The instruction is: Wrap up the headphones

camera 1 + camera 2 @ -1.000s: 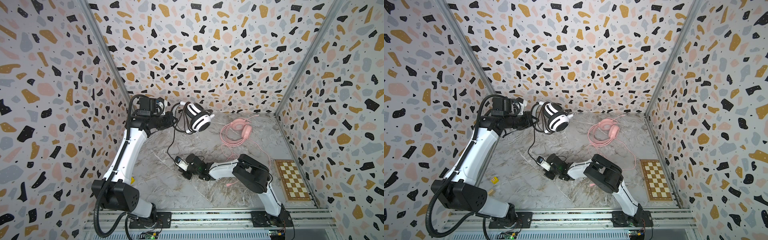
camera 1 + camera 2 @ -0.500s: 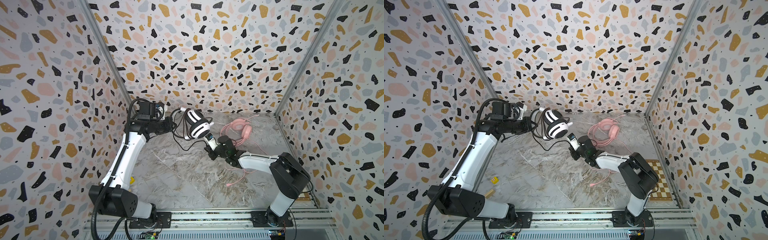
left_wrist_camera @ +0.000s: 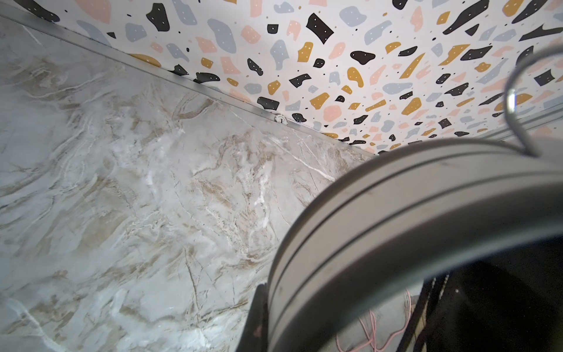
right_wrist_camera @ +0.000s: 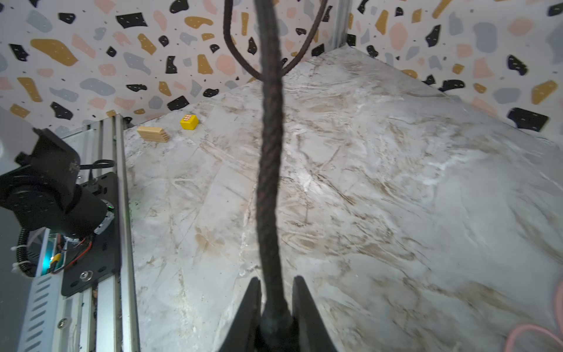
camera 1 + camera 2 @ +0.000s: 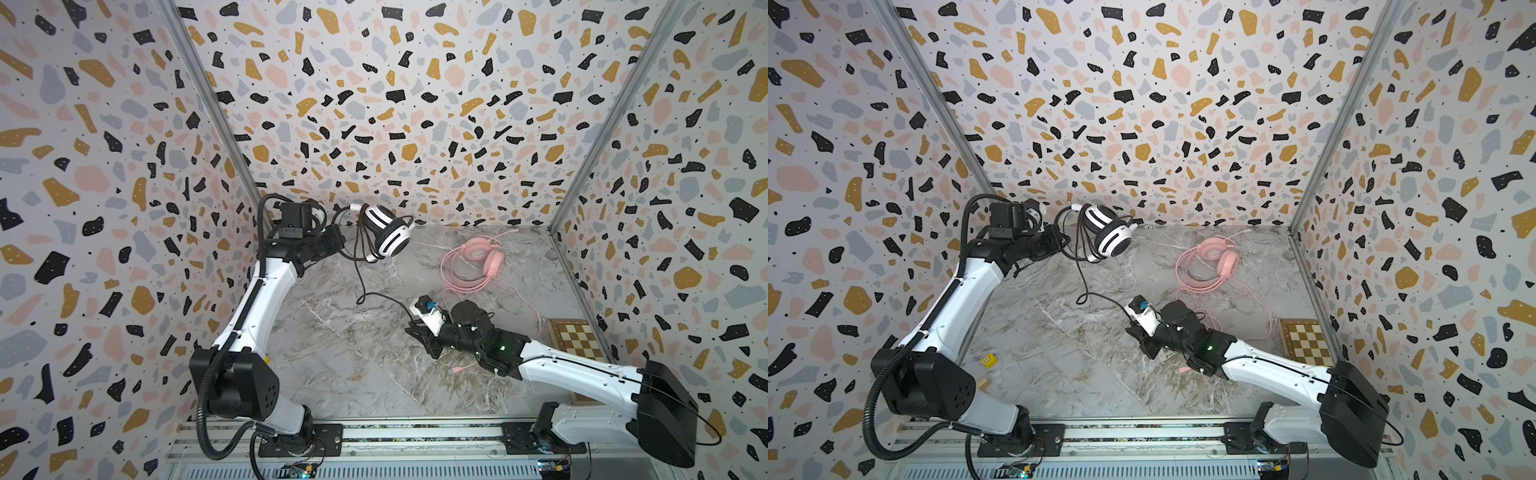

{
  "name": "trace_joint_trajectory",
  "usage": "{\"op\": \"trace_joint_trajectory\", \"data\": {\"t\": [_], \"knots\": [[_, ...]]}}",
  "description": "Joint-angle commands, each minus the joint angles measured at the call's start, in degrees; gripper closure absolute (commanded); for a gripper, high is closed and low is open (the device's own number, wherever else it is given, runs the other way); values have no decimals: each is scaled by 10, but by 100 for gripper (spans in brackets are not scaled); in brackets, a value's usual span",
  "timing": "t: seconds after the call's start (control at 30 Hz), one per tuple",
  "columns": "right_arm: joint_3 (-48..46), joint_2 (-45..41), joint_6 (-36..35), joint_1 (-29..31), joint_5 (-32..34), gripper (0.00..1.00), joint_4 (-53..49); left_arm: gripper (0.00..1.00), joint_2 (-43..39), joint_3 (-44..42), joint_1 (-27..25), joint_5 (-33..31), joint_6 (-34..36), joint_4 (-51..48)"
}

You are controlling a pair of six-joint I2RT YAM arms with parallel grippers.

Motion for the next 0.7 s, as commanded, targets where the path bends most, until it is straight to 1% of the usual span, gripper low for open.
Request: {"op": "trace_joint_trajectory", "data": {"t": [0.0,0.17,0.3,0.4,0.53,0.67], "knots": [[-17,-28,24,-45,10,94,-11,100,-19,12,12,8,-14,64],[-53,-58,56,-101,-1,95,13,100,-23,-8,38,21,-8,68],[-62,-81,57,-111,-2,95,11,100,-23,-17,49,15,-3,69],[-62,-79,60,-125,-2,95,4,100,-21,-20,53,34,-6,73],[-79,-87,88,-176,-25,95,17,100,-24,-22,55,34,-2,70],[-96,-83,111,-240,-53,96,32,100,-26,-28,57,53,5,66]]}}
